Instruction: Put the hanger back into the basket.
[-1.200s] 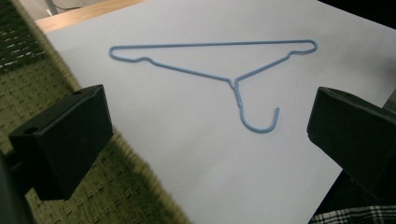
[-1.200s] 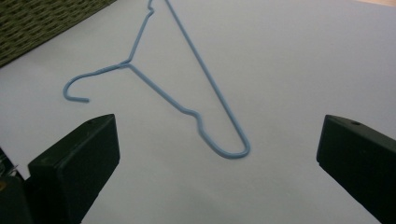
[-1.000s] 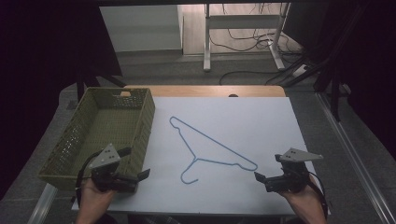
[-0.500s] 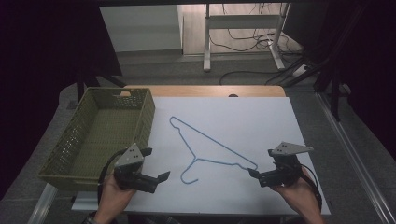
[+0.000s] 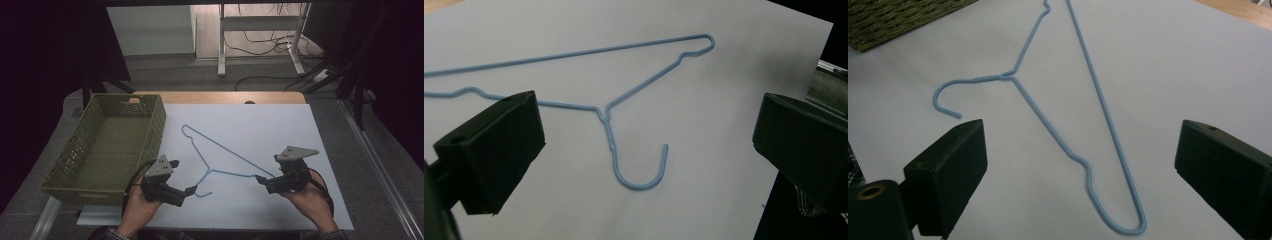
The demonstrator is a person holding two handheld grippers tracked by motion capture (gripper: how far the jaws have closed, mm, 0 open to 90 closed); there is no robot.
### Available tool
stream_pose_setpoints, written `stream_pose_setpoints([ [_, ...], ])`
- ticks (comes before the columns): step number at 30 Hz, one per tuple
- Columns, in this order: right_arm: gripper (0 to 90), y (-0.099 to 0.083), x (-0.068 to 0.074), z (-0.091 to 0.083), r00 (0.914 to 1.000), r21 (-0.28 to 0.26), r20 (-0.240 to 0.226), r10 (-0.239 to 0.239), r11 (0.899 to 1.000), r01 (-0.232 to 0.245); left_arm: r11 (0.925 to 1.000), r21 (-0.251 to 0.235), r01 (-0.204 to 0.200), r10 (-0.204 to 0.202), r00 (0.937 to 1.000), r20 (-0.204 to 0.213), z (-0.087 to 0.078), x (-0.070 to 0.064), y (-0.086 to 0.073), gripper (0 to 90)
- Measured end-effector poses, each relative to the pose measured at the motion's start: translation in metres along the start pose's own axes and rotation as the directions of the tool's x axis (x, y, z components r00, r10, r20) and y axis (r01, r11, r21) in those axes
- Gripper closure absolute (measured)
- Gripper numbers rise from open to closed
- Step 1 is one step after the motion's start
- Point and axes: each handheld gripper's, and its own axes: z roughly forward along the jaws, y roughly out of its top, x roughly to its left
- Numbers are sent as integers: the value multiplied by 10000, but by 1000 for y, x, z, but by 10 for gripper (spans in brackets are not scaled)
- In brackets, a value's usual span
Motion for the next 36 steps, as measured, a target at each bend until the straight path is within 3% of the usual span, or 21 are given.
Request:
stream_pose_setpoints([
  [8,126,13,5,20,9983,381,-241,-529,9978,538,9999,28,145,-145,9998,-115,18,7,0,6],
  [19,194,29,11,50,9934,603,-706,-903,9937,946,9995,316,97,-88,9996,-283,36,15,-3,7],
  [24,255,35,15,69,9863,882,-1030,-1288,9865,1381,9993,368,118,-106,9995,-303,40,16,-5,7],
  [26,313,39,18,82,9797,1090,-1297,-1527,9799,1672,9989,455,117,-106,9996,-261,40,17,-7,7],
  [30,373,41,21,96,9735,1361,-1592,-1639,9730,1861,9986,476,230,-224,9997,-140,41,17,-10,6],
  [34,519,43,24,118,9620,1790,-1964,-1897,9577,2254,9982,575,196,-188,9997,-134,40,14,-12,6],
  [36,546,43,24,123,9574,1839,-2067,-2016,9531,2404,9980,600,181,-172,9997,-147,40,14,-12,6],
])
